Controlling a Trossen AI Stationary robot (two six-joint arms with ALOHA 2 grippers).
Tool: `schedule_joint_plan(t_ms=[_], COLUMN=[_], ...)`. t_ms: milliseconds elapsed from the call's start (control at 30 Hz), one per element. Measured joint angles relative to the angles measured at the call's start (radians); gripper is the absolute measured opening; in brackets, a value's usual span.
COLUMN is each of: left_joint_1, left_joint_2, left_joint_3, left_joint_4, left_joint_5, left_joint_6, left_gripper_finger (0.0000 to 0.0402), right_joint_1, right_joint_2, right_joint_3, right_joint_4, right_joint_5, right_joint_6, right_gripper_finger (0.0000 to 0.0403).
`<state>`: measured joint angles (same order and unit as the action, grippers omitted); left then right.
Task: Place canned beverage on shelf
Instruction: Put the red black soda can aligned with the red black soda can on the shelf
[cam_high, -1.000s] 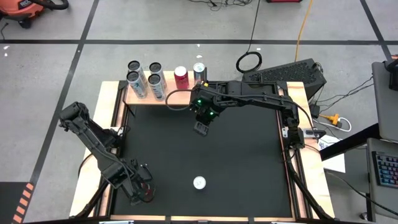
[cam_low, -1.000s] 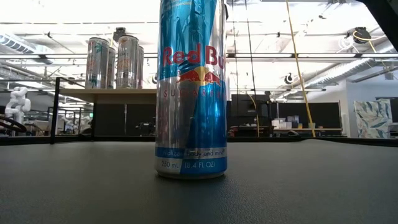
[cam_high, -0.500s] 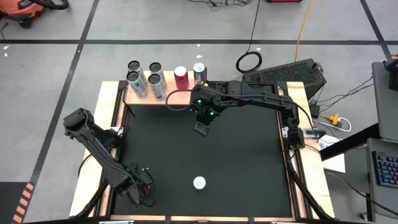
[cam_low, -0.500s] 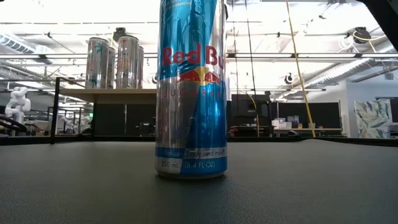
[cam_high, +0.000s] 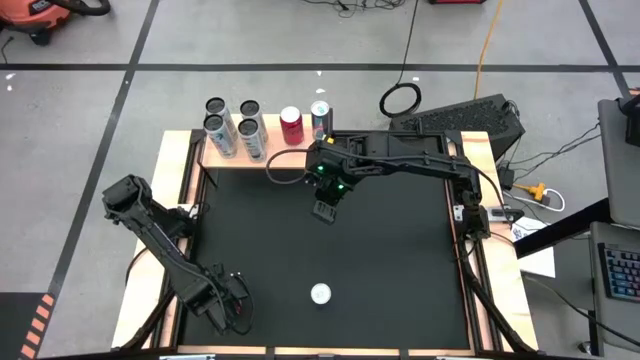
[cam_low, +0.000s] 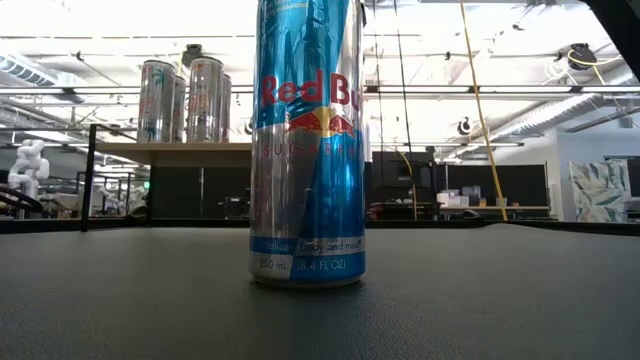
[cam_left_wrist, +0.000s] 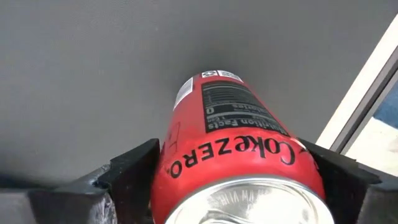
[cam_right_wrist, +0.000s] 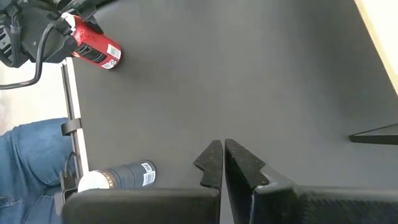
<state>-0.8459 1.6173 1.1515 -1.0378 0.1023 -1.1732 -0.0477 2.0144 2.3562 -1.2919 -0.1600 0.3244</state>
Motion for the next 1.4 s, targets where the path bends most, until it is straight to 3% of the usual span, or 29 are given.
schedule_joint_plan(t_ms=[267, 467, 767, 933, 1167, 1400], left_joint_1=[0.000, 0.045, 0.217, 0.331, 0.509, 0.704], left_joint_2=[-0.002, -0.002, 0.001, 0.001, 0.001, 0.000], left_joint_3=[0.000, 0.000, 0.016, 0.043, 0.088, 0.184], left_joint_4=[0.000, -0.015, -0.053, -0.057, -0.128, -0.128], left_joint_5=[0.003, 0.036, 0.007, -0.009, -0.060, -0.091], left_joint_6=[0.021, 0.145, 0.390, 0.528, 0.687, 0.765], left_gripper_finger=[0.0283, 0.0283, 0.0283, 0.0283, 0.0283, 0.0283], right_joint_1=[0.007, 0.007, 0.007, -0.005, -0.012, -0.012], right_joint_2=[0.000, 0.000, -0.011, -0.085, -0.214, -0.273], right_joint_3=[0.000, 0.000, 0.000, 0.000, 0.000, 0.000], right_joint_4=[0.000, 0.000, -0.006, -0.024, -0.038, -0.045], right_joint_5=[0.001, 0.001, 0.001, 0.006, 0.163, 0.193], right_joint_6=[0.002, 0.005, 0.015, 0.000, -0.005, -0.003], right_gripper_finger=[0.0000, 0.0000, 0.0000, 0.0000, 0.0000, 0.0000])
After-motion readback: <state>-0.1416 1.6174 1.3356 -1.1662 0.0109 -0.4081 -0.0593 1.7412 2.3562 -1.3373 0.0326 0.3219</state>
